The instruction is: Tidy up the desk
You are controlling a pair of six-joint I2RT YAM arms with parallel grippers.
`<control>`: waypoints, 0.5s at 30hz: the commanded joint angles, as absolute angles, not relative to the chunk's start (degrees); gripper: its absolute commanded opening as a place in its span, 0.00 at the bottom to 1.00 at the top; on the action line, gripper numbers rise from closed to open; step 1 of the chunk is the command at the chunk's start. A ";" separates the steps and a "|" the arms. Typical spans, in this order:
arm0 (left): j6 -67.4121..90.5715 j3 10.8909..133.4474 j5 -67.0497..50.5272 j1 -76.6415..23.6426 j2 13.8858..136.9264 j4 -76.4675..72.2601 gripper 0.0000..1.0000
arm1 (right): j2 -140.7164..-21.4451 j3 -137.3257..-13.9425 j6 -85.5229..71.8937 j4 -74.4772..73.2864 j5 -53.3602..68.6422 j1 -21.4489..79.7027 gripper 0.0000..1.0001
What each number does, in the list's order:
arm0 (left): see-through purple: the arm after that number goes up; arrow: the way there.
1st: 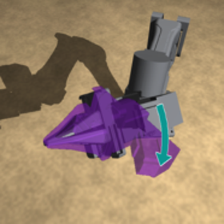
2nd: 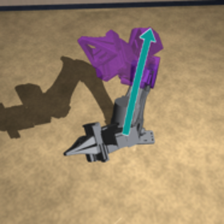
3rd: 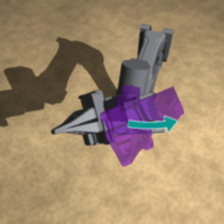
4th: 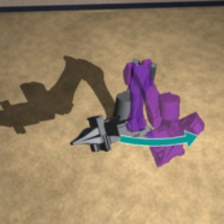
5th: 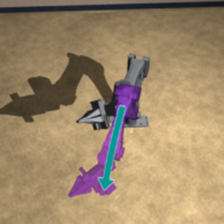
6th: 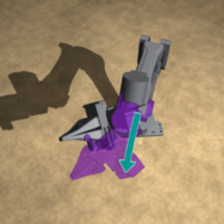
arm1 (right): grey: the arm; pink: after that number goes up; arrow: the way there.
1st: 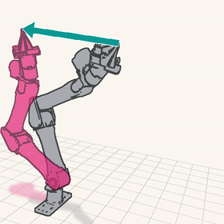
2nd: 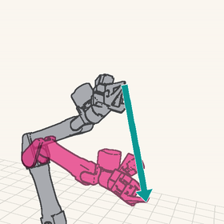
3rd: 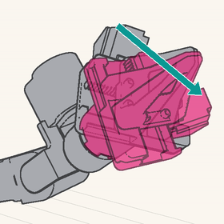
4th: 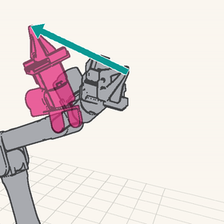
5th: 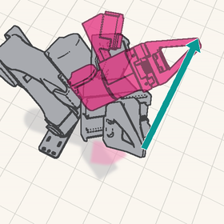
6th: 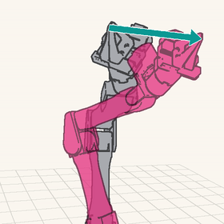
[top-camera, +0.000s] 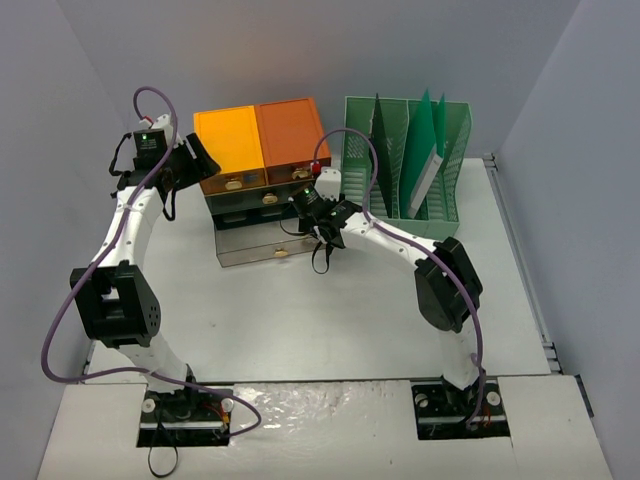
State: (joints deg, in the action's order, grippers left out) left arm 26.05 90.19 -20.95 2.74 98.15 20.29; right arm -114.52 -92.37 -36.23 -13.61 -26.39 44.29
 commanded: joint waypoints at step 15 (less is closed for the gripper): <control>20.92 86.13 -17.45 2.37 102.92 34.72 0.60 | -113.78 -88.93 -36.93 -8.01 -25.14 44.17 0.51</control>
